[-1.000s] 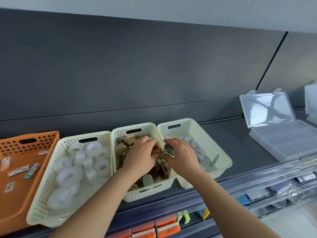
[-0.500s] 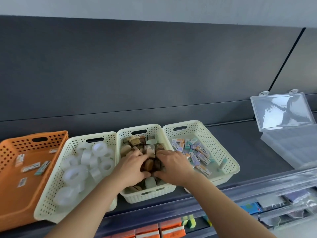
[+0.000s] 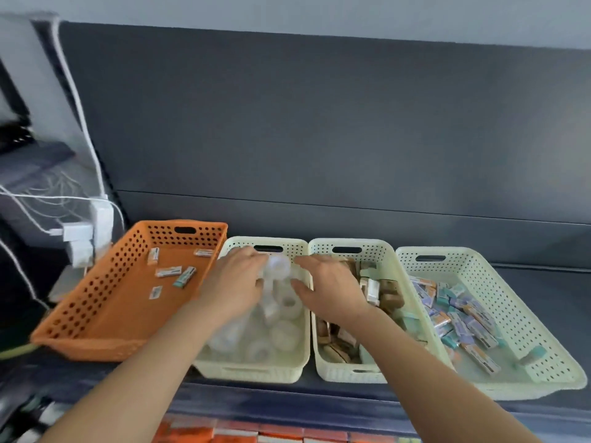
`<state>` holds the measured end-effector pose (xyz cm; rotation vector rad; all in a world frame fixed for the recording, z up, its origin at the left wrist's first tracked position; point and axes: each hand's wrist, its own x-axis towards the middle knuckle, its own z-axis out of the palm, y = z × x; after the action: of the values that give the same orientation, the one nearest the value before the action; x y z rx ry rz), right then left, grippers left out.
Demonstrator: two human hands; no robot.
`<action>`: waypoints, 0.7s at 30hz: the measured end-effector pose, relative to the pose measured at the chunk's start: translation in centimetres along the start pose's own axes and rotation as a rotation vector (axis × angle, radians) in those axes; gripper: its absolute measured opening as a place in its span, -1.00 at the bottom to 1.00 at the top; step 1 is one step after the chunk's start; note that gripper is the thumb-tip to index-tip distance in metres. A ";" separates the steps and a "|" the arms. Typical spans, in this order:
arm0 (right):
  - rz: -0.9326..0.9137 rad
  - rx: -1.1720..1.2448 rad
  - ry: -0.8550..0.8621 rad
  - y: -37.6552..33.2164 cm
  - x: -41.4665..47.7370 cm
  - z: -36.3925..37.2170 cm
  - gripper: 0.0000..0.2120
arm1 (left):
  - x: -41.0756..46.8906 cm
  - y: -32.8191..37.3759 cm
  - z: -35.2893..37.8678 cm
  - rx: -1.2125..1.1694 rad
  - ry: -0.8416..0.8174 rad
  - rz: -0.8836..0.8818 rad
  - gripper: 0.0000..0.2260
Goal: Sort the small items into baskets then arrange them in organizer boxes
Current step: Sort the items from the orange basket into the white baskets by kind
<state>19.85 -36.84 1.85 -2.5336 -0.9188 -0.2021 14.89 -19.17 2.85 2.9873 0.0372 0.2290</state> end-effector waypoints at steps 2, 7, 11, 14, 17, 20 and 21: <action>-0.026 0.023 -0.024 -2.2 1.9 1.2 -0.62 | -0.5 -3.1 -0.6 0.021 0.003 -0.050 -0.64; -0.128 -0.006 -0.119 -7.6 6.7 4.5 -0.64 | -0.8 -11.0 -0.7 0.069 -0.046 -0.205 -0.63; -0.193 -0.149 -0.229 -11.0 10.9 7.8 -0.66 | -0.2 -17.0 0.9 0.075 -0.182 -0.317 -0.52; -0.174 -0.271 -0.334 -12.8 13.6 10.4 -0.66 | 0.9 -20.3 2.3 0.049 -0.262 -0.349 -0.43; -0.114 -0.394 -0.459 -13.6 15.8 12.6 -0.60 | 2.1 -22.3 3.5 0.000 -0.302 -0.357 -0.43; -0.057 -0.538 -0.571 -13.8 17.6 14.3 -0.52 | 3.3 -23.5 4.8 -0.044 -0.311 -0.337 -0.40; -0.041 -0.570 -0.600 -13.9 18.1 14.6 -0.48 | 3.7 -23.8 5.1 -0.059 -0.319 -0.331 -0.39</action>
<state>24.75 -10.32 -1.32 -3.1830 -1.2731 0.3614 18.98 3.79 -5.12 2.8606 0.4740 -0.2779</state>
